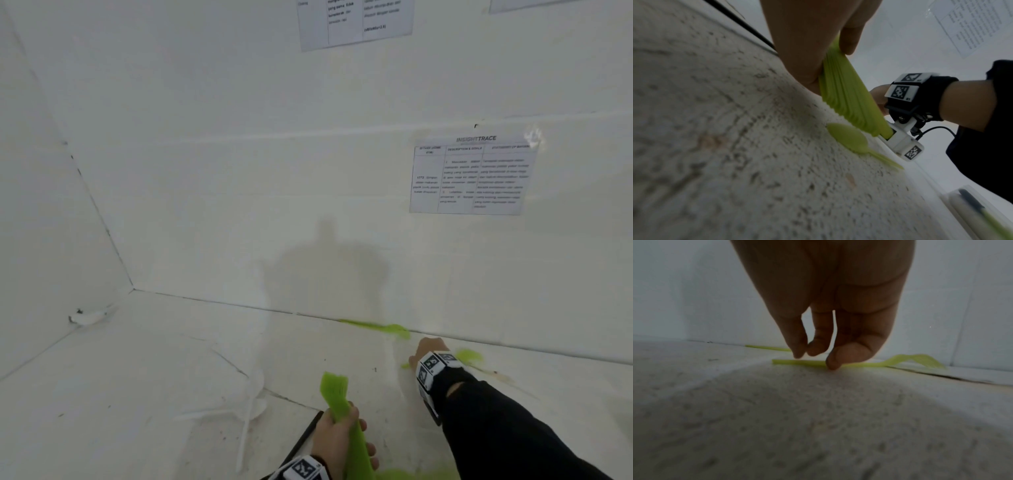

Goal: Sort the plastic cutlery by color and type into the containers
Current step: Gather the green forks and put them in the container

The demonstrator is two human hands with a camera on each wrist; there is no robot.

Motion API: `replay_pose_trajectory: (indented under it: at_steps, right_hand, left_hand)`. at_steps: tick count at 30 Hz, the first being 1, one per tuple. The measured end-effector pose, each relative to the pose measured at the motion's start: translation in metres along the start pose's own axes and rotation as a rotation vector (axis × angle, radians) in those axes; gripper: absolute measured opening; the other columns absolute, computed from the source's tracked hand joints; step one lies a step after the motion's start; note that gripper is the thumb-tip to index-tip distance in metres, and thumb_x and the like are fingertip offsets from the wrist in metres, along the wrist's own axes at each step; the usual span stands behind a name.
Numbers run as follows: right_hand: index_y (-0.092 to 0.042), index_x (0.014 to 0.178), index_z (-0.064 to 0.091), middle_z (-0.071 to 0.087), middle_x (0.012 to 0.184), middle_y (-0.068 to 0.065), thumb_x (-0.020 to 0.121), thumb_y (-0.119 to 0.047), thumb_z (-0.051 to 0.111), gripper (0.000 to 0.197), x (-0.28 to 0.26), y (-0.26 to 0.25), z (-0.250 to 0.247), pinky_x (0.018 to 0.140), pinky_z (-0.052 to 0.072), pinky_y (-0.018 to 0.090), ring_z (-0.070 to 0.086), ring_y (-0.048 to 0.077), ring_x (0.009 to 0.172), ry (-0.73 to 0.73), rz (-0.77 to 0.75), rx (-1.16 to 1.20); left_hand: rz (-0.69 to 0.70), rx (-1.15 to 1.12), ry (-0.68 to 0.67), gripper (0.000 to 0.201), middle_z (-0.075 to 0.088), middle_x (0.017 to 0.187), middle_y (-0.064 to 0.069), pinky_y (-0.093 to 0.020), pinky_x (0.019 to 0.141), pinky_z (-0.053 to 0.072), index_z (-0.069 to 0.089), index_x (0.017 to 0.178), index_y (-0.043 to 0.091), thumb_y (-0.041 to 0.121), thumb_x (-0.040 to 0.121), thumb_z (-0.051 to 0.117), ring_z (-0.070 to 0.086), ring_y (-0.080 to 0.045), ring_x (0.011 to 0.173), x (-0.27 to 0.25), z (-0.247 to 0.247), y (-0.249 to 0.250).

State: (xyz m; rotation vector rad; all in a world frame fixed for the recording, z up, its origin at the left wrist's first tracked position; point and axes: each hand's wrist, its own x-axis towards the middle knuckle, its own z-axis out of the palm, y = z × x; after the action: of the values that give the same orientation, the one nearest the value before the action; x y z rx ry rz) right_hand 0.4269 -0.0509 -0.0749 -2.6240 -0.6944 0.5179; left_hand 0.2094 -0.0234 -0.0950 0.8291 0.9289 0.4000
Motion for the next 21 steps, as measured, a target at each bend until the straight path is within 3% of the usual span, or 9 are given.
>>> replay_pose_trajectory:
  at_steps: [2, 4, 9, 11, 13, 17, 19, 21]
  right_hand:
    - [-0.001, 0.131, 0.044, 0.046, 0.139, 0.012, 0.098, -0.032, 0.042, 0.045, 0.001, 0.001, 0.002, 0.099, 0.037, 0.023, 0.044, 0.022, 0.129, 0.012, 0.044, 0.030]
    - [-0.002, 0.128, 0.047, 0.048, 0.136, 0.012, 0.098, -0.034, 0.041, 0.045, 0.001, 0.002, 0.002, 0.098, 0.038, 0.024, 0.046, 0.023, 0.127, 0.005, 0.059, 0.014]
    - [-0.003, 0.123, 0.054, 0.055, 0.130, 0.010, 0.094, -0.018, 0.048, 0.033, 0.007, 0.004, 0.003, 0.095, 0.042, 0.024, 0.052, 0.021, 0.122, 0.013, 0.093, -0.007]
    - [0.003, 0.135, 0.035, 0.045, 0.139, 0.013, 0.095, -0.015, 0.046, 0.045, 0.011, 0.001, 0.002, 0.101, 0.038, 0.025, 0.046, 0.023, 0.129, 0.052, 0.144, 0.042]
    - [0.008, 0.136, 0.020, 0.043, 0.138, 0.018, 0.094, -0.010, 0.048, 0.054, 0.012, -0.003, 0.004, 0.099, 0.039, 0.030, 0.045, 0.028, 0.128, 0.061, 0.191, 0.082]
    - [0.008, 0.135, 0.022, 0.043, 0.136, 0.023, 0.093, -0.006, 0.046, 0.050, 0.012, -0.006, 0.005, 0.098, 0.038, 0.034, 0.046, 0.033, 0.125, 0.066, 0.216, 0.168]
    - [0.011, 0.136, 0.029, 0.040, 0.140, 0.023, 0.095, -0.007, 0.041, 0.045, 0.013, -0.008, 0.007, 0.096, 0.034, 0.026, 0.042, 0.031, 0.129, -0.018, 0.180, 0.214]
    - [0.008, 0.133, 0.040, 0.045, 0.137, 0.021, 0.096, -0.008, 0.039, 0.040, 0.011, -0.010, 0.011, 0.085, 0.036, 0.022, 0.046, 0.029, 0.126, -0.085, 0.111, 0.198]
  left_hand:
    - [-0.004, -0.006, 0.004, 0.012, 0.049, 0.082, -0.019, -0.032, 0.044, 0.047, 0.047, 0.102, 0.002, 0.012, 0.096, 0.050, 0.049, -0.025, 0.043, 0.000, 0.000, -0.001]
    - [-0.007, -0.010, 0.006, 0.010, 0.049, 0.081, -0.018, -0.031, 0.044, 0.046, 0.047, 0.100, 0.003, 0.012, 0.096, 0.050, 0.049, -0.025, 0.044, 0.000, 0.000, -0.001]
    - [-0.010, -0.008, -0.001, 0.011, 0.049, 0.080, -0.017, -0.031, 0.045, 0.046, 0.048, 0.102, 0.003, 0.012, 0.096, 0.050, 0.048, -0.024, 0.046, -0.004, 0.002, -0.001]
    - [-0.008, -0.004, -0.001, 0.013, 0.049, 0.080, -0.017, -0.031, 0.045, 0.046, 0.048, 0.103, 0.002, 0.013, 0.096, 0.050, 0.048, -0.024, 0.046, -0.005, 0.001, -0.001]
    - [-0.006, 0.005, 0.005, 0.017, 0.050, 0.081, -0.017, -0.032, 0.046, 0.047, 0.048, 0.104, 0.000, 0.014, 0.096, 0.051, 0.048, -0.024, 0.046, -0.004, 0.000, -0.001]
    - [-0.002, 0.027, 0.003, 0.016, 0.050, 0.083, -0.017, -0.033, 0.048, 0.048, 0.049, 0.104, 0.001, 0.014, 0.096, 0.051, 0.050, -0.024, 0.049, -0.003, 0.000, 0.001]
    - [0.004, 0.029, 0.002, 0.014, 0.050, 0.083, -0.017, -0.033, 0.048, 0.048, 0.049, 0.104, 0.002, 0.014, 0.096, 0.051, 0.050, -0.025, 0.050, -0.002, 0.000, 0.001]
    - [0.009, 0.030, 0.004, 0.014, 0.051, 0.083, -0.017, -0.033, 0.048, 0.048, 0.049, 0.104, 0.002, 0.013, 0.096, 0.051, 0.050, -0.025, 0.050, 0.000, -0.001, 0.001]
